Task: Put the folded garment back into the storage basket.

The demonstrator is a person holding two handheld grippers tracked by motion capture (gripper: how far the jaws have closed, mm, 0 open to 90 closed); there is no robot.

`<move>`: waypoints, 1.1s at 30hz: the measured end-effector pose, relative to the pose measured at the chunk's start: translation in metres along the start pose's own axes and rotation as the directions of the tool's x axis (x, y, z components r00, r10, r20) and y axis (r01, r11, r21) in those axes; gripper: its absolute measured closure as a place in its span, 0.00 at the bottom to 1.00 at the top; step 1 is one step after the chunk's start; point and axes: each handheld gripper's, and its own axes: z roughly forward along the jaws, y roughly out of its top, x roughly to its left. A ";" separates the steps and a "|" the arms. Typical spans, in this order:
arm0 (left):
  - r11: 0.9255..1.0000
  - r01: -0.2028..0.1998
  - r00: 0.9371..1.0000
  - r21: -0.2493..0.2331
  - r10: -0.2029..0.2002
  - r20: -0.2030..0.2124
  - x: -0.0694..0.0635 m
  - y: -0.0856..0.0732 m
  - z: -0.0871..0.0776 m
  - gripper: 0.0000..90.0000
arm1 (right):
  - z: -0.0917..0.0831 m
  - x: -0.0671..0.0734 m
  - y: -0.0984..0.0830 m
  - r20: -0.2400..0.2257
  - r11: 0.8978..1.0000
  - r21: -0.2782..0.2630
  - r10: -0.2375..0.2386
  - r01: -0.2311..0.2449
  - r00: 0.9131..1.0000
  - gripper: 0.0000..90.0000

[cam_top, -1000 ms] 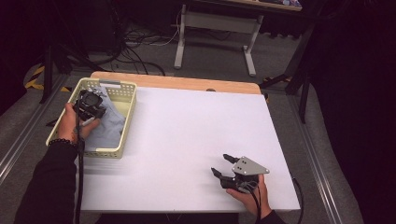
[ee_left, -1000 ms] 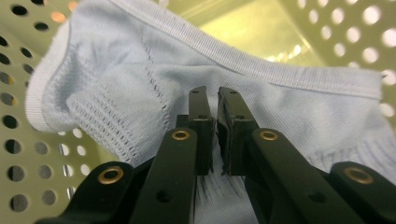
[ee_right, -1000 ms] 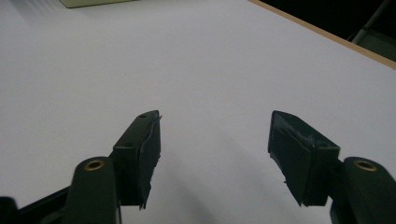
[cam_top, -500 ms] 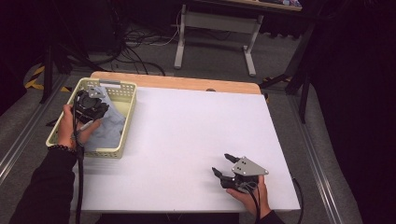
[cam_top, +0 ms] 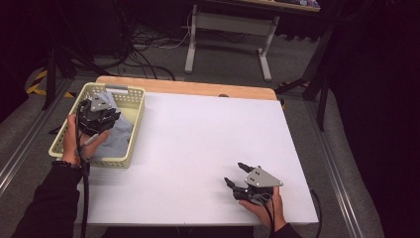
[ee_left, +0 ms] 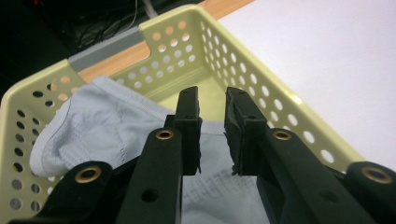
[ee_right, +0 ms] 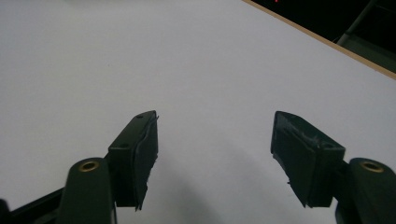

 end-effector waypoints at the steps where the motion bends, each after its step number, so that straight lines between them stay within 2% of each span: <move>1: 1.000 -0.001 1.000 -0.001 0.001 0.008 -0.002 0.000 0.000 0.83 | 0.000 0.000 0.000 0.000 1.000 0.000 0.001 -0.001 1.000 0.37; 6: 0.999 -0.027 1.000 -0.033 0.027 0.000 -0.014 -0.001 -0.001 0.75 | 0.000 0.000 -0.001 0.004 1.000 0.000 0.000 0.000 1.000 0.37; 17: 0.994 -0.022 1.000 -0.108 0.024 0.015 -0.025 -0.002 -0.006 0.58 | 0.000 -0.001 -0.001 0.005 1.000 0.001 -0.002 0.002 1.000 0.37; 20: 0.990 -0.009 1.000 -0.140 0.012 0.022 -0.028 -0.002 -0.008 0.52 | 0.000 0.000 -0.001 0.003 1.000 0.004 -0.005 0.005 1.000 0.37; 24: 0.985 -0.018 0.999 -0.171 0.024 0.030 -0.036 -0.003 -0.011 0.43 | 0.000 0.000 -0.001 0.001 1.000 0.002 -0.002 0.002 1.000 0.37; 28: 0.978 -0.028 0.999 -0.206 0.033 0.020 -0.044 -0.003 -0.015 0.37 | 0.000 0.000 -0.001 0.002 1.000 -0.001 -0.002 0.002 1.000 0.37; 33: 0.973 -0.029 0.999 -0.228 0.031 0.008 -0.052 -0.003 -0.018 0.26 | 0.000 0.000 -0.001 0.000 1.000 -0.002 -0.001 0.001 1.000 0.37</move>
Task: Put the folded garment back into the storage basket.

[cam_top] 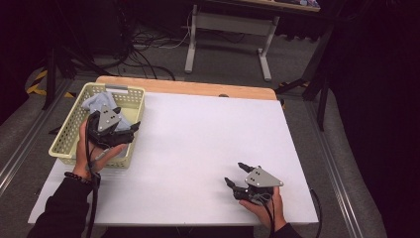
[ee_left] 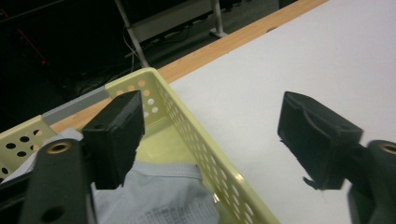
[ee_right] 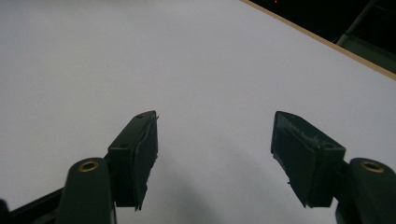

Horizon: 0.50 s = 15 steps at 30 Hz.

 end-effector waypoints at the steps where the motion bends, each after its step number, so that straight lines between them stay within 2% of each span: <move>1: 1.000 0.004 1.000 -0.004 -0.004 0.000 -0.002 0.000 0.000 0.23 | 0.000 0.000 0.000 0.000 1.000 0.000 0.000 0.000 1.000 0.37; 3: 1.000 0.009 1.000 -0.019 -0.008 0.011 -0.005 0.001 -0.001 0.19 | 0.000 0.000 0.000 0.002 1.000 -0.004 0.003 -0.003 1.000 0.36; 7: 0.999 -0.007 1.000 -0.031 0.008 0.023 -0.013 0.002 -0.001 0.16 | -0.002 0.000 0.001 0.001 1.000 -0.022 0.001 -0.001 1.000 0.35; 10: 0.999 -0.027 0.999 -0.046 0.028 0.033 -0.020 0.004 -0.001 0.15 | -0.003 0.000 0.001 0.002 1.000 -0.030 0.001 -0.001 1.000 0.34; 15: 0.997 -0.036 0.998 -0.067 0.040 0.055 -0.029 0.005 -0.002 0.14 | -0.005 -0.001 0.002 0.004 0.999 -0.045 0.008 -0.008 1.000 0.32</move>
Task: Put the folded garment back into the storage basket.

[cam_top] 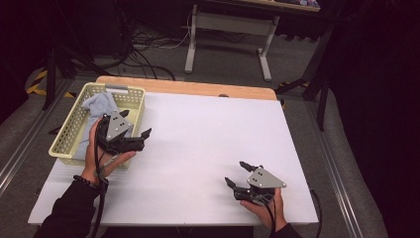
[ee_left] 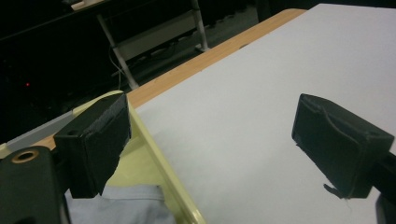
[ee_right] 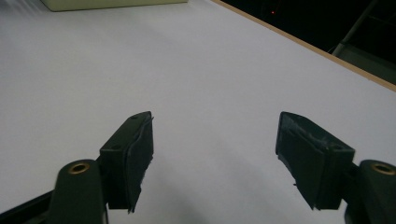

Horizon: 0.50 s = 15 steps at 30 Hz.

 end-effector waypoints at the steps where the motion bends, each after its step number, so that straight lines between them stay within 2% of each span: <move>1: 1.000 -0.002 1.000 -0.006 0.002 0.004 -0.002 0.000 0.000 0.14 | 0.000 0.000 0.000 0.001 1.000 -0.002 0.000 0.000 1.000 0.32; 7: 0.999 -0.019 1.000 -0.029 0.019 0.022 -0.013 0.001 -0.002 0.13 | -0.001 0.000 0.001 -0.002 1.000 -0.014 0.004 -0.004 1.000 0.28; 15: 0.998 -0.035 0.997 -0.044 0.038 0.067 -0.024 0.001 -0.004 0.12 | -0.002 0.003 0.003 -0.009 1.000 -0.022 0.001 -0.002 1.000 0.27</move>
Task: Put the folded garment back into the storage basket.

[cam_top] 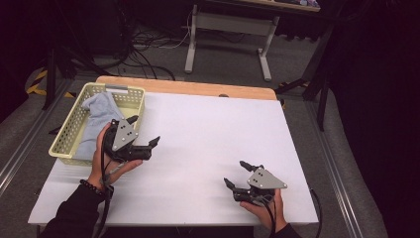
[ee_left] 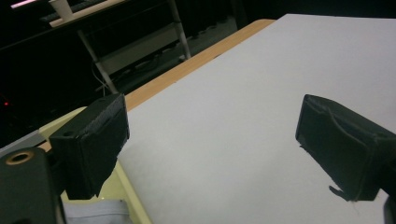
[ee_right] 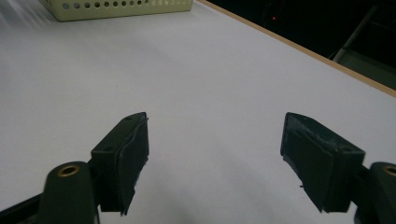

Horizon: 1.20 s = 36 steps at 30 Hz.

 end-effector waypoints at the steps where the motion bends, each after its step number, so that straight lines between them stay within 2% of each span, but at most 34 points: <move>1: 1.000 0.002 1.000 -0.004 -0.002 0.007 -0.001 0.000 -0.001 0.11 | 0.000 0.000 0.000 -0.003 1.000 0.000 -0.001 0.001 1.000 0.27; 3: 1.000 -0.002 1.000 -0.013 0.002 0.028 -0.005 -0.001 -0.003 0.11 | 0.000 0.002 0.001 -0.012 1.000 -0.002 -0.009 0.009 1.000 0.27; 6: 0.999 -0.025 0.999 -0.023 0.025 0.036 -0.009 -0.002 -0.007 0.10 | -0.001 0.003 0.001 -0.013 1.000 -0.007 -0.009 0.009 1.000 0.27; 10: 0.999 -0.029 0.998 -0.035 0.031 0.057 -0.014 -0.003 -0.012 0.10 | -0.002 0.003 0.002 -0.015 1.000 -0.011 -0.011 0.011 1.000 0.27; 22: 0.998 -0.061 0.995 -0.031 0.063 0.081 -0.022 -0.007 -0.023 0.08 | -0.003 0.007 0.005 -0.024 1.000 -0.019 -0.024 0.023 0.999 0.26; 32: 0.995 -0.095 0.987 -0.034 0.099 0.126 -0.035 -0.013 -0.028 0.08 | -0.003 0.009 0.006 -0.031 0.999 -0.022 -0.032 0.032 0.999 0.26; 34: 0.995 -0.091 0.986 -0.038 0.096 0.139 -0.038 -0.015 -0.029 0.08 | -0.003 0.010 0.006 -0.032 0.999 -0.024 -0.032 0.032 0.999 0.26; 36: 0.994 -0.104 0.985 -0.034 0.107 0.137 -0.040 -0.016 -0.030 0.08 | -0.003 0.011 0.006 -0.035 0.999 -0.024 -0.033 0.032 0.999 0.26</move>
